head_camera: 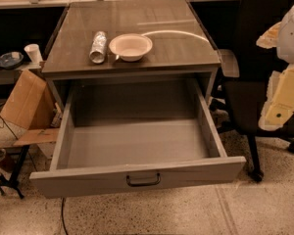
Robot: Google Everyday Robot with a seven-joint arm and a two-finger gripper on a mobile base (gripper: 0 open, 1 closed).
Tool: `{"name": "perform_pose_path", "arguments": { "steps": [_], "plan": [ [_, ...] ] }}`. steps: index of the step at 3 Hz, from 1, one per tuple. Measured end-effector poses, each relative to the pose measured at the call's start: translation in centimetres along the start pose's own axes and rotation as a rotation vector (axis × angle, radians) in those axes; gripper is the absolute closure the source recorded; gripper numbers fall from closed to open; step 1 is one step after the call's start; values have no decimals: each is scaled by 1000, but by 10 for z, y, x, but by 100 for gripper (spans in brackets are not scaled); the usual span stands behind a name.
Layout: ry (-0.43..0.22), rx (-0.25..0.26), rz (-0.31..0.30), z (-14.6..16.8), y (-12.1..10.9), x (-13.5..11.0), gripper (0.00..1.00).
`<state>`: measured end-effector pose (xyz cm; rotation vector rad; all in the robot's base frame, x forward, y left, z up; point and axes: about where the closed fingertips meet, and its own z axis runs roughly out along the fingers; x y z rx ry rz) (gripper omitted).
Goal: Place redbull can into top drawer
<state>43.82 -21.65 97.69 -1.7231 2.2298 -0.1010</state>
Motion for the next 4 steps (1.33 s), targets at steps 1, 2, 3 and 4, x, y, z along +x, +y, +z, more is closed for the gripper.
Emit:
{"name": "perform_pose_path", "arguments": {
  "steps": [1,2,3,4],
  "plan": [
    [0,0,0,0,0,0,0],
    [-15,7,7,-2,-1,0,0],
    [-54,19,35,9,-9,-7,0],
    [-133,18,18,35,-17,-56,0]
  ]
}}
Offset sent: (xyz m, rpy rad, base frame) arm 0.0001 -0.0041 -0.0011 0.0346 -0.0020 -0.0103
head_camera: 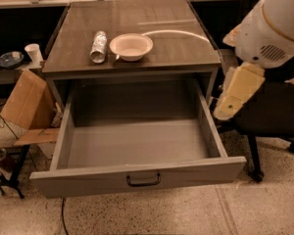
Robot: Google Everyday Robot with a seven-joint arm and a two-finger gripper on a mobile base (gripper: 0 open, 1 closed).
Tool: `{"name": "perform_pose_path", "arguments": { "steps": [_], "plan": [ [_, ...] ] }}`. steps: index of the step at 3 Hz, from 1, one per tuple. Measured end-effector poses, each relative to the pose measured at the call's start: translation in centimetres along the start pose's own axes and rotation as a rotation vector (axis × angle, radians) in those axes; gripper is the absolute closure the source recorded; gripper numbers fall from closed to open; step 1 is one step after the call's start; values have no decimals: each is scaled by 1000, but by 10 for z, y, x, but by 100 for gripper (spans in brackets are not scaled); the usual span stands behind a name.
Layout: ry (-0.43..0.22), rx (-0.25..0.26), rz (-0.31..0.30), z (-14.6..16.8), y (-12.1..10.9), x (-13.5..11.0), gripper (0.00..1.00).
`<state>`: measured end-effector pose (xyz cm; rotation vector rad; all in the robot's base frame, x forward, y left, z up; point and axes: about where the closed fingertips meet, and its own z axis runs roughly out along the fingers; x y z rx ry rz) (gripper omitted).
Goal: Place redbull can into top drawer
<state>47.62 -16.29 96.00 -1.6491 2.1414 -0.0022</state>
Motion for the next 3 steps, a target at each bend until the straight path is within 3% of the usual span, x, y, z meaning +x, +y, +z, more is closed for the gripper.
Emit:
{"name": "perform_pose_path", "arguments": {
  "steps": [1,2,3],
  "plan": [
    [-85,-2,8,32,4,-60,0],
    [-156,25,73,54,15,-124,0],
    [-170,29,154,53,12,-126,0]
  ]
}}
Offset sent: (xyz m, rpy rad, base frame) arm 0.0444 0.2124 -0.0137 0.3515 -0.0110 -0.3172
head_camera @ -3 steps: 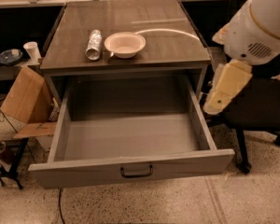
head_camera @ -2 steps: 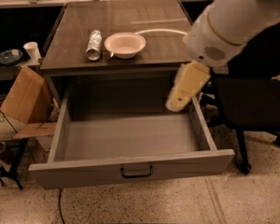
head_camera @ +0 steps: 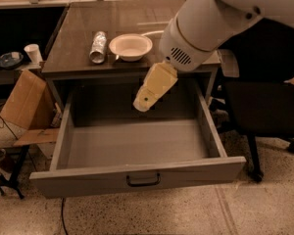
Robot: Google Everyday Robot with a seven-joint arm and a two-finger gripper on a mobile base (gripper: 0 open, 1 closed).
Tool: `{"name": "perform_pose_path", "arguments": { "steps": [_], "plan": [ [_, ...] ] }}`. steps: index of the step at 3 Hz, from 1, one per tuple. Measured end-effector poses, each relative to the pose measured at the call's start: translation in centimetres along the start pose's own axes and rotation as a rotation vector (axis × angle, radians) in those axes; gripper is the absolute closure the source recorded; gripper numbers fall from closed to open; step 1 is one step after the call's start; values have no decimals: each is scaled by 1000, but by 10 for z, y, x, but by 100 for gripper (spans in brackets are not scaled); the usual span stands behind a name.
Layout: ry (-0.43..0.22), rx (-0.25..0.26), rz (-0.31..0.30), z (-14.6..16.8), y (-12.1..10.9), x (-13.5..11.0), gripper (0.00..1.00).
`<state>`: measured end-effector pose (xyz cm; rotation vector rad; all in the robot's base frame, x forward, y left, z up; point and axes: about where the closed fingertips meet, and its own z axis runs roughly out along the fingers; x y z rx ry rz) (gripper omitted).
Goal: Place redbull can into top drawer
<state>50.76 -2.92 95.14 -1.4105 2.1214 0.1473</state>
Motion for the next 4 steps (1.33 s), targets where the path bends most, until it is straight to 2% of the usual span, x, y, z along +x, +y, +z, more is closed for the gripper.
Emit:
{"name": "perform_pose_path", "arguments": {
  "steps": [1,2,3,4],
  "plan": [
    [0,0,0,0,0,0,0],
    [-4,18,42,9,2,2,0],
    [2,35,46,33,-9,-11,0],
    [10,55,11,64,-36,-30,0]
  ]
}}
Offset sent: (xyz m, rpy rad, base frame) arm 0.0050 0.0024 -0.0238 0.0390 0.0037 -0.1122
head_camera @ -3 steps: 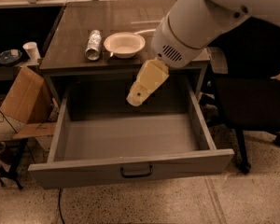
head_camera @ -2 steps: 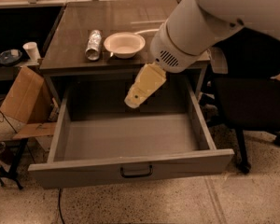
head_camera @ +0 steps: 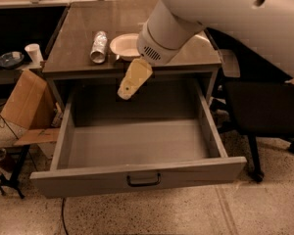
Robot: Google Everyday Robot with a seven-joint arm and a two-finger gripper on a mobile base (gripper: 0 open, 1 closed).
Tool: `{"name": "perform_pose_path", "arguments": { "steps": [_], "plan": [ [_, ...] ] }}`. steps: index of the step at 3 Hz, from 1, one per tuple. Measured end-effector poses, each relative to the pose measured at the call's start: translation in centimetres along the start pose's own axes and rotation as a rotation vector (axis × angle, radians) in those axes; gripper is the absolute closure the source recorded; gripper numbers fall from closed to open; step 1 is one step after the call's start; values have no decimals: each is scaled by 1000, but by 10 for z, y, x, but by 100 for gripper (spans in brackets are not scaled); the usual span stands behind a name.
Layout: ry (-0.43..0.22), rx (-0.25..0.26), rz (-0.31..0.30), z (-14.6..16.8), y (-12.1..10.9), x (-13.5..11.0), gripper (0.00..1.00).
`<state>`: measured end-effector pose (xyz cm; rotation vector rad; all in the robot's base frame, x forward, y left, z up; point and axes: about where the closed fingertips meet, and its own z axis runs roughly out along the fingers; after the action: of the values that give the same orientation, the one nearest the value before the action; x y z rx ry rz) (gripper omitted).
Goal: Place redbull can into top drawer
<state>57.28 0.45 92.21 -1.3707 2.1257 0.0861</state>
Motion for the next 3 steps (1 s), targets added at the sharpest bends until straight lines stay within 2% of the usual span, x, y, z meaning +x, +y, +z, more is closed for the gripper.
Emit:
{"name": "perform_pose_path", "arguments": {
  "steps": [2,3],
  "plan": [
    [-62,20,-88,48,-50,-50,0],
    [-123,-10,-177,77,-54,-94,0]
  ]
}}
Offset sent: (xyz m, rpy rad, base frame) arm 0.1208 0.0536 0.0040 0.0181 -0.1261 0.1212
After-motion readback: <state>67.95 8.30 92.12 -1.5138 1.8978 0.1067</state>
